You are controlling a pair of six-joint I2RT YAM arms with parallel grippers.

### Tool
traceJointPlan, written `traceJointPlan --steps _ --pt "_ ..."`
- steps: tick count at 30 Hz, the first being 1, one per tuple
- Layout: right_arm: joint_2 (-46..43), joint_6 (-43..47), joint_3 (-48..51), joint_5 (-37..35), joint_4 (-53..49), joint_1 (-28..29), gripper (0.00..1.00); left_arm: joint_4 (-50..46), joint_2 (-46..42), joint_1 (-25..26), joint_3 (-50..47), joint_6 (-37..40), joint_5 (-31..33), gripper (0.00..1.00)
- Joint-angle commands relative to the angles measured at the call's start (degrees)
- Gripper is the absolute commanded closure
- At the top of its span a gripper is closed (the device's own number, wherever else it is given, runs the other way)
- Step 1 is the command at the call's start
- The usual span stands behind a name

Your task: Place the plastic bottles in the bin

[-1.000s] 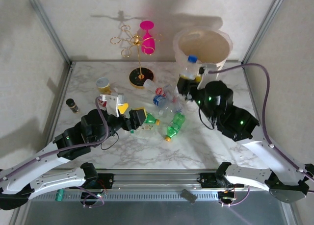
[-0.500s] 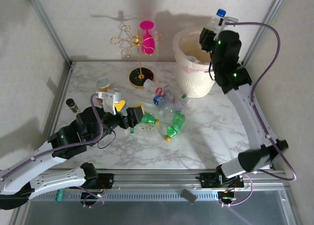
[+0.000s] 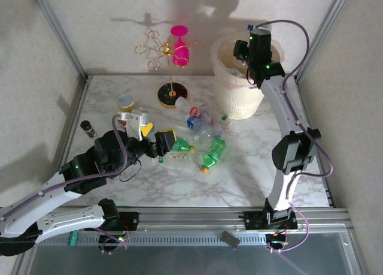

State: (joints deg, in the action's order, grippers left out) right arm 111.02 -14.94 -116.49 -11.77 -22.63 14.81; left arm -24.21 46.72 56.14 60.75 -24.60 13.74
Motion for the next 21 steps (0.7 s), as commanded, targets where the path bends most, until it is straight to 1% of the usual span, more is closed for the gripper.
traceJointPlan --steps 1,9,13,18,21 --pt "2.58 0.35 -2.62 1.71 -2.30 -1.03 0.48 0.32 0.30 -0.54 0.52 0.26 1.71 0.06" --pt "8.78 2.09 -3.84 1.49 -5.25 -1.53 0.44 0.90 0.30 -0.59 -1.52 -0.01 2.92 0.06" --pt "9.74 1.84 -3.66 1.77 -5.66 -1.53 0.36 0.32 0.13 -0.59 -3.27 -0.38 4.10 0.06" --pt "7.91 1.89 -3.51 1.95 -4.70 -1.59 0.25 0.60 -0.23 -0.62 -4.70 -1.59 4.15 0.06" --pt "6.81 2.11 -4.88 1.93 -4.88 -1.69 0.16 0.60 -0.23 -0.60 -4.77 -2.14 4.58 0.06"
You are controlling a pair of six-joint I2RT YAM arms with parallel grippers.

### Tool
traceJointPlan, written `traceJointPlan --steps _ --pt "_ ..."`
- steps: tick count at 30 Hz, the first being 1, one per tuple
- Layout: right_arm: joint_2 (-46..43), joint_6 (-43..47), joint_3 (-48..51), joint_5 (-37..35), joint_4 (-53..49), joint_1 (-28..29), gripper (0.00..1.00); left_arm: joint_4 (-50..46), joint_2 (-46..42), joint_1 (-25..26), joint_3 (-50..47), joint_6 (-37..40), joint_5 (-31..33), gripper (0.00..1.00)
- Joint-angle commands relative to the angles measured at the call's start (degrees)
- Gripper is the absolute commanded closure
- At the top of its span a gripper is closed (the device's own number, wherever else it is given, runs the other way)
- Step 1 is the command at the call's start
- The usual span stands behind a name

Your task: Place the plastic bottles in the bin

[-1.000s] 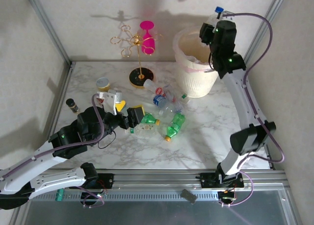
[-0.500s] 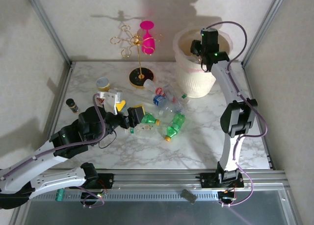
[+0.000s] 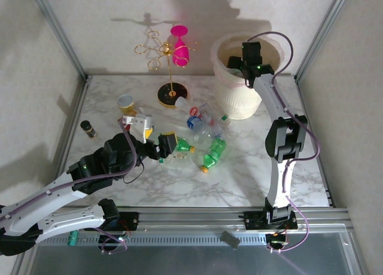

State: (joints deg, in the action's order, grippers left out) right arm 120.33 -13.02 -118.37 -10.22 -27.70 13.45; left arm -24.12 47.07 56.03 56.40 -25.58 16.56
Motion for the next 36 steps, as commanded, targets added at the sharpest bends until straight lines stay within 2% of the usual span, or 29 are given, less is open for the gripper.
traceJointPlan --steps 1,4,9,12,15,18,21,23,28,32,36 --pt "-2.93 0.25 -3.55 0.32 0.01 -0.36 0.15 0.44 -0.57 -0.55 -0.34 -1.41 1.88 0.06" --pt "-4.61 0.79 -5.14 -0.04 -0.15 -0.40 0.11 0.12 -0.51 -0.63 -0.07 -2.38 2.09 0.05" --pt "-10.06 0.94 -5.12 -0.20 0.15 -0.40 0.11 -1.82 -0.09 -0.76 0.97 -3.51 3.25 0.05" --pt "-14.56 0.55 -3.10 2.72 0.58 -0.07 0.11 -3.18 0.78 -1.09 1.66 -3.21 3.95 0.05" --pt "-20.40 -0.15 2.04 1.70 1.91 1.92 0.11 -4.62 2.45 -2.62 2.17 -3.89 3.64 0.05" --pt "-28.25 -0.45 12.27 2.38 5.44 4.43 0.13 -5.56 4.63 -6.74 1.92 -7.53 0.48 0.02" --pt "-35.73 -1.33 23.24 7.72 9.60 6.94 0.18 -6.05 7.20 -11.23 1.17 -9.64 -3.62 0.01" --pt "-40.10 -0.99 29.78 6.98 11.77 9.97 0.19 -6.67 9.09 -14.57 1.16 -11.09 -4.70 0.01" --pt "-46.69 -1.31 41.31 7.20 13.30 14.34 0.20 -6.56 14.79 -26.34 1.39 -12.93 -6.50 0.00" --pt "-49.87 -2.65 47.54 8.36 14.28 16.46 0.20 -3.07 19.93 -33.71 0.19 -12.81 -6.32 0.00" --pt "-53.04 -4.36 53.53 10.07 16.80 17.92 0.20 1.23 26.57 -35.66 0.47 -10.75 -1.07 0.00"
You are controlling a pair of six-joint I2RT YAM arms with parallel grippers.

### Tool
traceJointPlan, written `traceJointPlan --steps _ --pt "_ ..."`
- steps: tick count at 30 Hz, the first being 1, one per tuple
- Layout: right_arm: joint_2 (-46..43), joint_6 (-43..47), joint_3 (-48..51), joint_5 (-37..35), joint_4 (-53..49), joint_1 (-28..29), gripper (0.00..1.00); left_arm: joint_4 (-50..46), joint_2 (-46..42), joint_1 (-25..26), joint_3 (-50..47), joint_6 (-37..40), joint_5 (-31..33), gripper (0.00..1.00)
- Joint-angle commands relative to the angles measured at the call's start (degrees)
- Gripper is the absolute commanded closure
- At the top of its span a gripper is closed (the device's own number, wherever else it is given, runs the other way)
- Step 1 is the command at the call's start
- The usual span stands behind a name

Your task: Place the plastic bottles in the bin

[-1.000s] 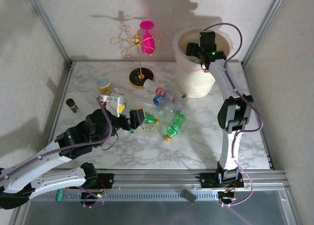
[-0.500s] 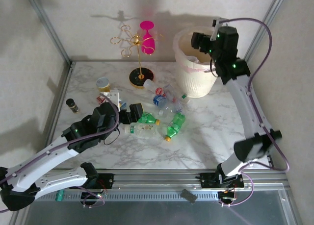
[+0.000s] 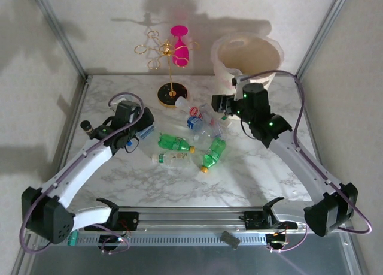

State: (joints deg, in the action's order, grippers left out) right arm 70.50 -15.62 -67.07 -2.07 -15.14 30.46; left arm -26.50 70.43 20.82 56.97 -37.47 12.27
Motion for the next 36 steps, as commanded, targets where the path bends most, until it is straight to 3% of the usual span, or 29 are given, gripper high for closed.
traceJointPlan --steps 1,7,13,19,29,36 --pt "-3.81 -2.25 3.61 2.46 4.98 1.30 0.20 4.62 5.09 -0.47 0.22 2.50 4.30 0.00" --pt "-6.42 -3.39 9.72 4.39 7.19 2.92 0.19 7.23 14.84 -1.32 2.65 7.48 8.35 0.00" --pt "-8.35 -4.22 13.10 6.60 8.88 3.29 0.19 10.79 21.02 -1.70 4.64 15.28 0.76 0.03" --pt "-8.68 -3.89 14.01 7.03 9.43 3.38 0.18 13.56 24.43 -1.96 5.69 21.98 -0.28 0.06" --pt "-9.01 -4.67 15.27 8.30 10.39 3.40 0.18 12.27 30.66 -2.92 9.12 23.76 1.73 0.06" --pt "-8.30 -5.29 15.49 9.49 10.64 3.47 0.18 13.53 31.41 -6.70 8.44 22.92 -7.15 0.07"
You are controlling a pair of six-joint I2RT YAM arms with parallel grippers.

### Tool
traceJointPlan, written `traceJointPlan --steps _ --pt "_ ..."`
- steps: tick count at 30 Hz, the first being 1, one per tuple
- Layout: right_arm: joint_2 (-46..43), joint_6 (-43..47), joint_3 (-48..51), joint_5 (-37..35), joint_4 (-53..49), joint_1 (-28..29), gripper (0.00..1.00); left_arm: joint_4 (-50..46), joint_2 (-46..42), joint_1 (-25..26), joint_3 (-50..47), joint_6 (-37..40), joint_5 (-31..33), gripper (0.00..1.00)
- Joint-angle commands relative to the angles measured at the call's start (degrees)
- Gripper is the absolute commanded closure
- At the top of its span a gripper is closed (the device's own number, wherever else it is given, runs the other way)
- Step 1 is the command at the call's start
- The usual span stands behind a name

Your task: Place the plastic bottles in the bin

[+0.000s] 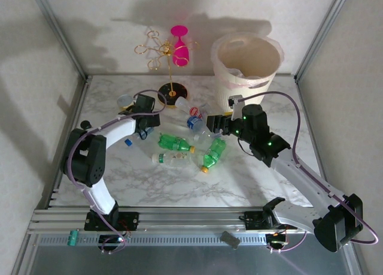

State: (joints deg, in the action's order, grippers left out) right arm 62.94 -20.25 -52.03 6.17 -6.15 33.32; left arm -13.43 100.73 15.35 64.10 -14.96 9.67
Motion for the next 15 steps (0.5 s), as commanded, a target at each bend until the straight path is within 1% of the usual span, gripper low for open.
traceJointPlan --steps 1,3,9,12,15 --pt "-0.62 -0.63 0.44 1.46 1.65 0.65 0.18 0.60 1.35 -1.72 1.28 0.09 -5.63 0.07" --pt "-0.36 -0.72 0.24 1.56 1.52 0.70 0.18 0.81 1.90 -2.53 1.20 -0.76 -8.72 0.07" --pt "-0.10 -0.14 -0.22 1.44 0.53 0.89 0.17 1.52 1.66 -3.33 0.28 -3.31 -14.88 0.06" --pt "-0.18 -0.19 -0.34 1.30 0.13 0.87 0.17 2.93 -0.47 -3.33 -2.28 -5.68 -17.47 0.06" --pt "-0.24 -0.19 -0.34 1.23 0.10 1.02 0.17 2.77 -2.39 -3.40 -3.95 -7.36 -18.24 0.06"
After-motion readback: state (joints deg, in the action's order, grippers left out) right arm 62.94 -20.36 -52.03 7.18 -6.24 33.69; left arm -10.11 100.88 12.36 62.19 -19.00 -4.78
